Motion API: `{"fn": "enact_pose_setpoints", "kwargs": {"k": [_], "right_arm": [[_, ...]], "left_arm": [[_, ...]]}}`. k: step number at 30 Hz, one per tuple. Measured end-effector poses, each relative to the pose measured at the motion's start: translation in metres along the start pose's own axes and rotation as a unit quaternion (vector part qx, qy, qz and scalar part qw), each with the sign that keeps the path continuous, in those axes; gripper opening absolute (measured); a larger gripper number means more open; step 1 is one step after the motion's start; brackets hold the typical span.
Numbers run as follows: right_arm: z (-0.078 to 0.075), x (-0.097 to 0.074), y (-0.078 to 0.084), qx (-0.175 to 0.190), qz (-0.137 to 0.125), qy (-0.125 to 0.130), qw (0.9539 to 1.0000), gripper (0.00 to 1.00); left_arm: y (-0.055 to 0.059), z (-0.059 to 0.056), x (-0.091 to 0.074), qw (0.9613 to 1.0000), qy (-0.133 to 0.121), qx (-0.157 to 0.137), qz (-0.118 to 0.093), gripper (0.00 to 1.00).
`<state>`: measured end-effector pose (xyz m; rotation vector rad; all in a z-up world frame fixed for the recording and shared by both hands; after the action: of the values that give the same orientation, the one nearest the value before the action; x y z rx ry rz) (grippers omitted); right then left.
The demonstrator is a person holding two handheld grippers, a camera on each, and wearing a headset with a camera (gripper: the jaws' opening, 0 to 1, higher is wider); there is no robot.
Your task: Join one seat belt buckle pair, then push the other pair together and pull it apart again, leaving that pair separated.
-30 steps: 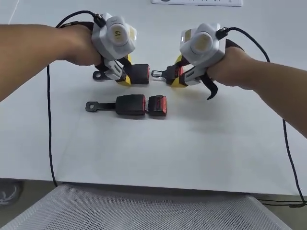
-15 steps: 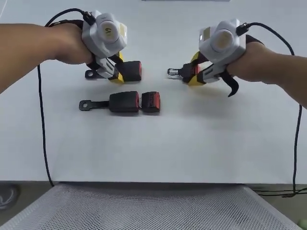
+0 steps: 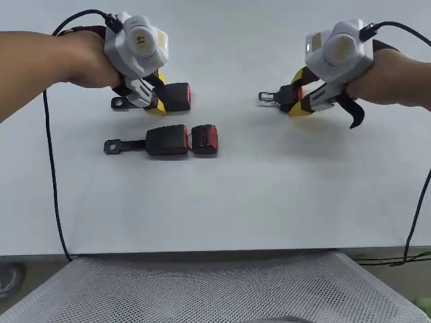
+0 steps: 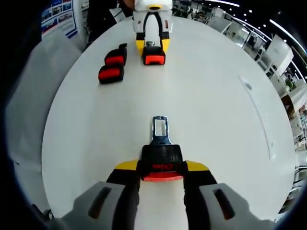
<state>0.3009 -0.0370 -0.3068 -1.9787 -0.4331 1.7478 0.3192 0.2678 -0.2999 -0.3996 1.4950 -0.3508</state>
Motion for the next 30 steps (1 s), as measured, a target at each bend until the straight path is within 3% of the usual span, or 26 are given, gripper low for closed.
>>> {"fn": "enact_pose_setpoints", "kwargs": {"k": [11,18,23,26,28,30], "right_arm": [[0.005,-0.007,-0.001,-0.001,0.007,-0.005,1.0,0.36],[0.006,-0.009,-0.004,-0.005,0.016,-0.006,0.9998,0.37],[0.004,-0.012,-0.005,-0.009,0.017,0.012,0.9997,0.48],[0.004,-0.022,-0.012,-0.001,0.004,0.028,0.9996,0.5],[0.005,-0.028,-0.017,0.007,-0.006,0.032,0.9994,0.5],[0.008,-0.036,-0.021,0.013,-0.01,0.04,0.999,0.5]], "left_arm": [[0.0,0.001,0.001,1.0,0.004,0.002,-0.002,0.33],[-0.002,-0.001,0.0,0.9999,0.007,0.001,0.008,0.33],[-0.004,-0.002,-0.001,0.9999,0.003,0.01,0.009,0.34],[-0.005,-0.003,-0.004,0.9996,-0.014,0.023,0.007,0.39],[-0.008,-0.004,-0.008,0.9997,-0.015,0.018,-0.002,0.41],[-0.01,-0.003,-0.015,0.9991,-0.033,0.022,-0.011,0.43]]}}
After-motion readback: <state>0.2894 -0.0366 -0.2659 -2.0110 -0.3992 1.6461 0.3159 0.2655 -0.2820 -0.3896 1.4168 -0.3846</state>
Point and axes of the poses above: the centre of the closed fingertips' face, and the gripper's own axes: x roughly forward along the fingers, z roughly to its left, y roughly out of its underside, the point moved 8 cm from there along -x, roughly backward along the fingers, and after that the axes turned 6 degrees about -z, right-handed, at the moved point
